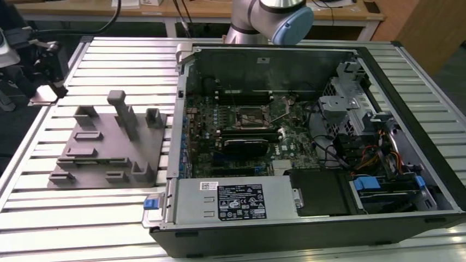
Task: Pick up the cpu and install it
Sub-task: 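Pick up the cpu and move it towards the insertion slot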
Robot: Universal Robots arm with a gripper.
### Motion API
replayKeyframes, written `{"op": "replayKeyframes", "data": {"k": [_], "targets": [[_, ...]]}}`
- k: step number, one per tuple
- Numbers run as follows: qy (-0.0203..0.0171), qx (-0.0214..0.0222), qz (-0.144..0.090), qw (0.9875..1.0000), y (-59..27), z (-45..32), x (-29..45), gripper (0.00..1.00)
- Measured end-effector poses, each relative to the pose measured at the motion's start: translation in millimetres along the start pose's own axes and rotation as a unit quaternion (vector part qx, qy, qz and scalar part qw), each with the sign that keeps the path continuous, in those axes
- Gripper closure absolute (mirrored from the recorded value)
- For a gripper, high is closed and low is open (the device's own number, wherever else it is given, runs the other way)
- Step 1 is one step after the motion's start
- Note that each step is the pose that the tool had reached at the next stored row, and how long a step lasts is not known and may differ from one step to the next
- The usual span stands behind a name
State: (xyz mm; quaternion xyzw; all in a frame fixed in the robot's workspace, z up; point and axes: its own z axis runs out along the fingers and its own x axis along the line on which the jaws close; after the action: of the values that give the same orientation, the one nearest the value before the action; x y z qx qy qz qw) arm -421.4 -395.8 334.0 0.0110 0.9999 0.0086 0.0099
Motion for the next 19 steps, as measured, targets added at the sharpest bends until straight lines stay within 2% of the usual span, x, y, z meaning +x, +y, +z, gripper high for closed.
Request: {"op": "replayKeyframes", "data": {"k": [19], "targets": [[-0.0034,0.0,0.0,1.0,0.9,-47.4,-0.9,0.46]]}}
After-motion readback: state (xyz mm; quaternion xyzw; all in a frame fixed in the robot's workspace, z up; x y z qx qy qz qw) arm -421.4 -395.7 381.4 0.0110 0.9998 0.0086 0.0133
